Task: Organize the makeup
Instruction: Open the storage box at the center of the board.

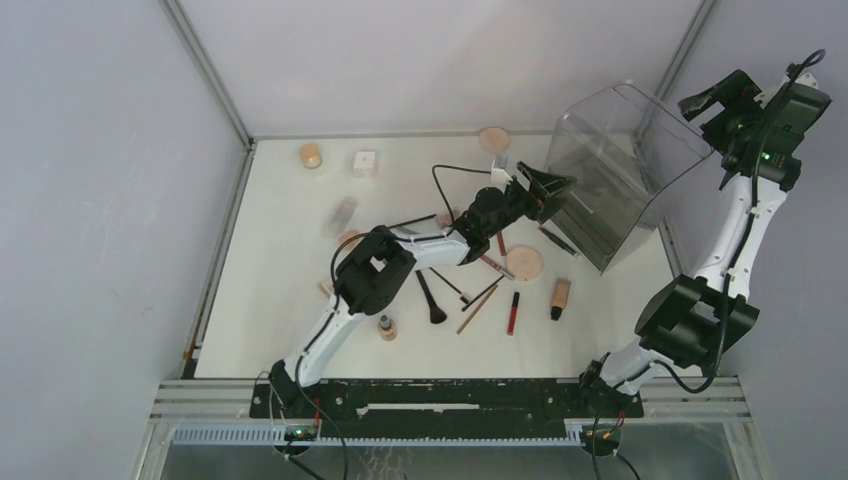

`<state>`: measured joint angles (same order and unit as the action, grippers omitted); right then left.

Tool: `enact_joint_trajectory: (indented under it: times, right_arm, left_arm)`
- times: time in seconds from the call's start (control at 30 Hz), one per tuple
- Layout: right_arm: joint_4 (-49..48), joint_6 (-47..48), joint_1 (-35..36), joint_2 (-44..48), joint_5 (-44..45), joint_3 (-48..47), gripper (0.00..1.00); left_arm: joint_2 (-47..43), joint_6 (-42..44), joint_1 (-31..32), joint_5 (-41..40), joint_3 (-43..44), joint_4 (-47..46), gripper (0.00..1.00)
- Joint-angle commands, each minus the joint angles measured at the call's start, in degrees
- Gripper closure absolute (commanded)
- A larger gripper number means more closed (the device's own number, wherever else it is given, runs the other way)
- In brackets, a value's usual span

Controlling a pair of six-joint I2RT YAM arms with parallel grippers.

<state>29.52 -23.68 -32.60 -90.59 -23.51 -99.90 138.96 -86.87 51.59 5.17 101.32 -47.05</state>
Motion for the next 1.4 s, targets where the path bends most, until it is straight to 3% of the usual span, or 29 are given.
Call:
enact_joint_trajectory:
  times: [0.0,0.63,1.37]
  right_arm:
    - [6.74,-2.05,-0.45,0.17,-1.64,2.35,0.0]
    - [6.0,-2.55,-0.54,0.22,-1.93,3.55,0.0]
    - [5.73,-3.42,-0.88,3.19,-1.08,5.41,0.0]
  left_arm:
    - [3.0,-2.2,0.17,1.26,4.71,-4.26,0.04]
    - [9.04,-3.18,1.32,2.2,17.68,-1.43,0.02]
    - [-4.06,-1.31,1.32,2.78,6.61,-16.73,0.0]
